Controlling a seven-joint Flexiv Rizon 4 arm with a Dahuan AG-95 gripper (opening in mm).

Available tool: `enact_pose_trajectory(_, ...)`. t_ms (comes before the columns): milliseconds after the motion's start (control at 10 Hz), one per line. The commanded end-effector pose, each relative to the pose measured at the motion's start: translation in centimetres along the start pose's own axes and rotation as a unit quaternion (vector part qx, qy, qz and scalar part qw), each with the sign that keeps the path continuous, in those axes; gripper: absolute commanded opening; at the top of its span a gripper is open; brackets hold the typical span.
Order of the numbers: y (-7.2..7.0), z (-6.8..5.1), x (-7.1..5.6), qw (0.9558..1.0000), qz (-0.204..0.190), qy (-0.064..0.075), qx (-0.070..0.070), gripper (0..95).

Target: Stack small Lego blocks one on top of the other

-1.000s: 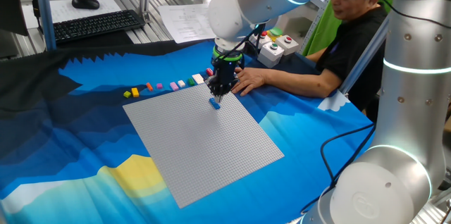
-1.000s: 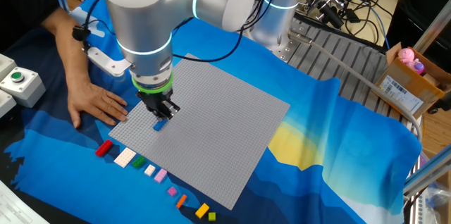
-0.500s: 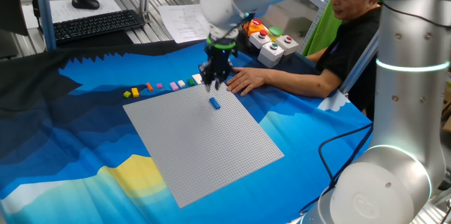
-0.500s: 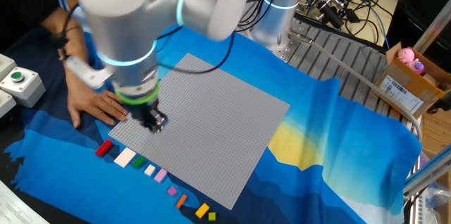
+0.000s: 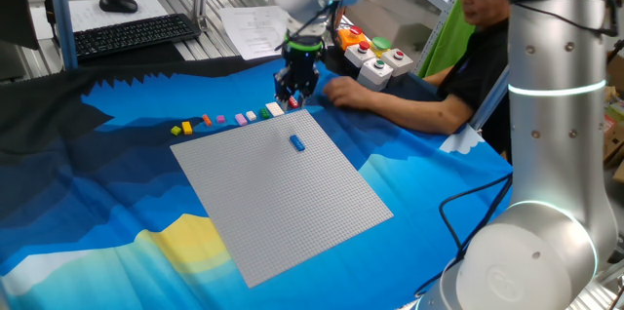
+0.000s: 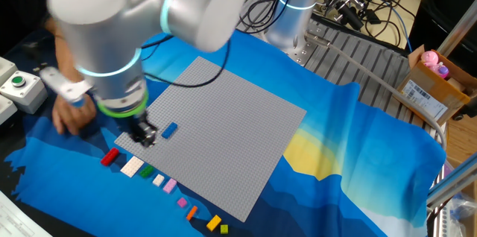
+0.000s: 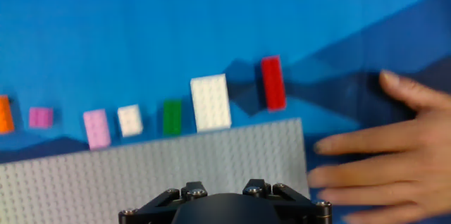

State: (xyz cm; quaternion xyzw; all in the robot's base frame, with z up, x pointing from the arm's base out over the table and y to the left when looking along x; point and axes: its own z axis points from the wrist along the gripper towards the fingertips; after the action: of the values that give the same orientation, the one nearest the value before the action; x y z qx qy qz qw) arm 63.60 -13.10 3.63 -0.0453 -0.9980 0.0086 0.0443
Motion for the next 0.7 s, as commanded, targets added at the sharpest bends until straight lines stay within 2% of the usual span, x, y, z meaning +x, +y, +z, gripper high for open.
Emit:
enact_pose_trajectory(100,-0.7,0.1,-0.4,1.0000,-0.008,-0.005,0.004,38.0)
enact_pose_trajectory(400,-2.4,0.3,-1.7,0.9996,-0.026,-0.008,0.011,38.0)
enact_pose_trajectory(700,-3.4,0.2,-2.7,0.9991,-0.039,-0.008,0.016,38.0)
